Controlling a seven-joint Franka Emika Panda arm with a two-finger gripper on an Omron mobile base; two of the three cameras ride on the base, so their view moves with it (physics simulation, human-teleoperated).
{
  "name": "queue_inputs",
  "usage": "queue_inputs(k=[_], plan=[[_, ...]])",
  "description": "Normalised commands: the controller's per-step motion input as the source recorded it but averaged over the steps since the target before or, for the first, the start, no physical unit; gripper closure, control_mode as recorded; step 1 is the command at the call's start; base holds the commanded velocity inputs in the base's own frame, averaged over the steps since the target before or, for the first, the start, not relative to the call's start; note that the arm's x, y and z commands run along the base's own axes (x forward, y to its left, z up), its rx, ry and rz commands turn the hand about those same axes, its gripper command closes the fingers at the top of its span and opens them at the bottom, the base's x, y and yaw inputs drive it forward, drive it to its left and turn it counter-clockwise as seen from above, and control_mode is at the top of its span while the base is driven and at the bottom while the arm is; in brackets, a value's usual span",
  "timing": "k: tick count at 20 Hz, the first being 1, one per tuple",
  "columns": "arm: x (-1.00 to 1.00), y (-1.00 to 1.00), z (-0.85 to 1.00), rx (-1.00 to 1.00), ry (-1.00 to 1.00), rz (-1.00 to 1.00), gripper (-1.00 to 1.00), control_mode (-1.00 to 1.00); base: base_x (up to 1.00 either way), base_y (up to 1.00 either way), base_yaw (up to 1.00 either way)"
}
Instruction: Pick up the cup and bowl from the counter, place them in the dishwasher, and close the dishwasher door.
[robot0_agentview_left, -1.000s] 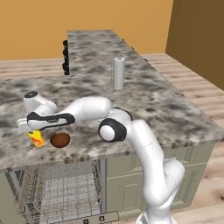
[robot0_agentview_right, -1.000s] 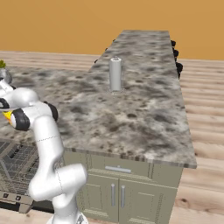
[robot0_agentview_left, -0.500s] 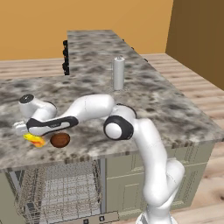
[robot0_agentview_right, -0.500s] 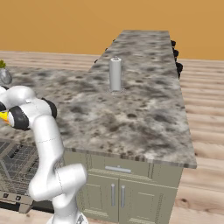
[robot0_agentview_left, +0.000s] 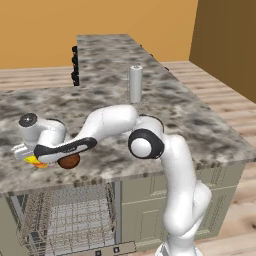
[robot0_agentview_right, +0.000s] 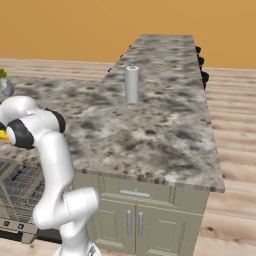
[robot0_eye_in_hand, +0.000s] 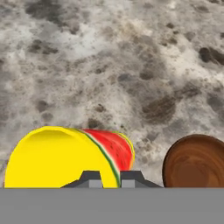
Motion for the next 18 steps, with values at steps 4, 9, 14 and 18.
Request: queue_inputs(k=[4,9,14,18], plan=[[-0.38,-0.21,0.00,0.00,-0.07,0.16,1.00,-1.00,0.00,0.00,0.00],[-0.44,-0.31,0.00,-0.01,-0.05,0.13,1.00,-1.00,0.00,0.00,0.00],[-0.58,-0.13,0.00,-0.08,-0.06,0.10,1.00,-1.00,0.00,0.00,0.00],[-0.56,0.00,-0.06,-0.23,-0.07,0.09,1.00,-1.00,0.00,0.00,0.00]])
